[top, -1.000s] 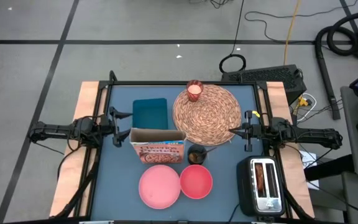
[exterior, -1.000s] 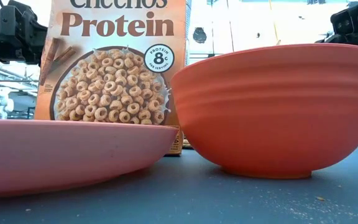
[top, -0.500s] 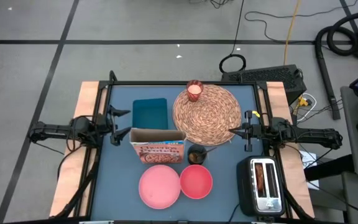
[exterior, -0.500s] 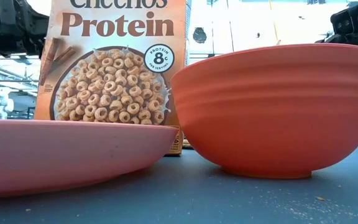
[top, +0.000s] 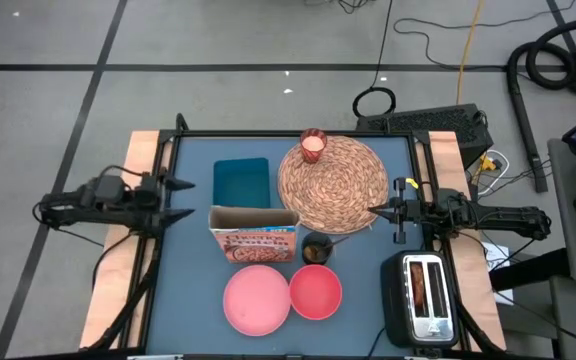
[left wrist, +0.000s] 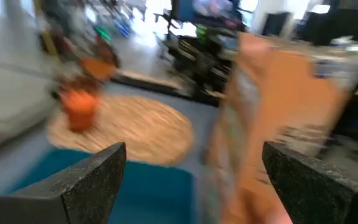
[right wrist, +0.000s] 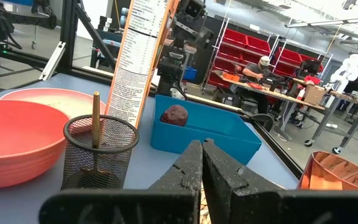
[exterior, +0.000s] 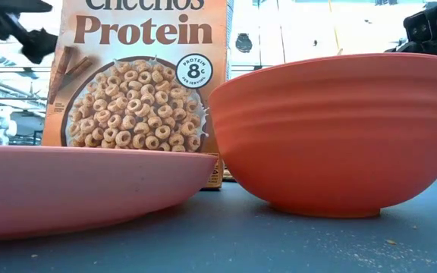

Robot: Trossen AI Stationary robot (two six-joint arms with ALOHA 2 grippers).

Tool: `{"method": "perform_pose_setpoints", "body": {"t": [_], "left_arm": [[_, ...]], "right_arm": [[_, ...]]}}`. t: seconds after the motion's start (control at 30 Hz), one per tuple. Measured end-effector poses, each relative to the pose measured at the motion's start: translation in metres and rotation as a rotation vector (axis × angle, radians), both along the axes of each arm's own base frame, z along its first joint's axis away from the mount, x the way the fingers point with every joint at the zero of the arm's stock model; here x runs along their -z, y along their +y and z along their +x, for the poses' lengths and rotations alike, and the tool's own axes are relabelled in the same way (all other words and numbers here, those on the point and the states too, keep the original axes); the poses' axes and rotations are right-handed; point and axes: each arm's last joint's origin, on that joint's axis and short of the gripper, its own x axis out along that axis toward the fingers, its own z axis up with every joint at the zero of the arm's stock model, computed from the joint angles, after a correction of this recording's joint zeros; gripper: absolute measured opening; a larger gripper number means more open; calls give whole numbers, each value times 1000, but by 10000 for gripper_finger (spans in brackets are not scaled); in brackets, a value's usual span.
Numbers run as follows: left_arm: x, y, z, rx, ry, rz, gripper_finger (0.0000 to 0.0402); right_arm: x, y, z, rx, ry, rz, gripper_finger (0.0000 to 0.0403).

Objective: Arrange a breakfast setting
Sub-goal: Pour the cereal into the pink bowl

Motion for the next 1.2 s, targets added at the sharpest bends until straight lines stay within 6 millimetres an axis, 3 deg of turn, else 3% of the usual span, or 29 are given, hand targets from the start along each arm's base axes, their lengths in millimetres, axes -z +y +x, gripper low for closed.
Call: {"method": "perform_pose_setpoints", "body": {"t": [0.27, 0.63, 0.97, 1.2], "left_arm": [[6, -9, -2, 292, 100, -207, 381], [33, -11, 14, 313, 143, -237, 381], [45, -19, 28, 426, 85, -235, 381], [51, -24, 44, 386, 138, -181, 381]], "right_arm": [[0, 0, 0, 0, 0, 0, 0], [0, 0, 0, 0, 0, 0, 0], [0, 0, 0, 0, 0, 0, 0], [0, 0, 0, 0, 0, 0, 0]]}}
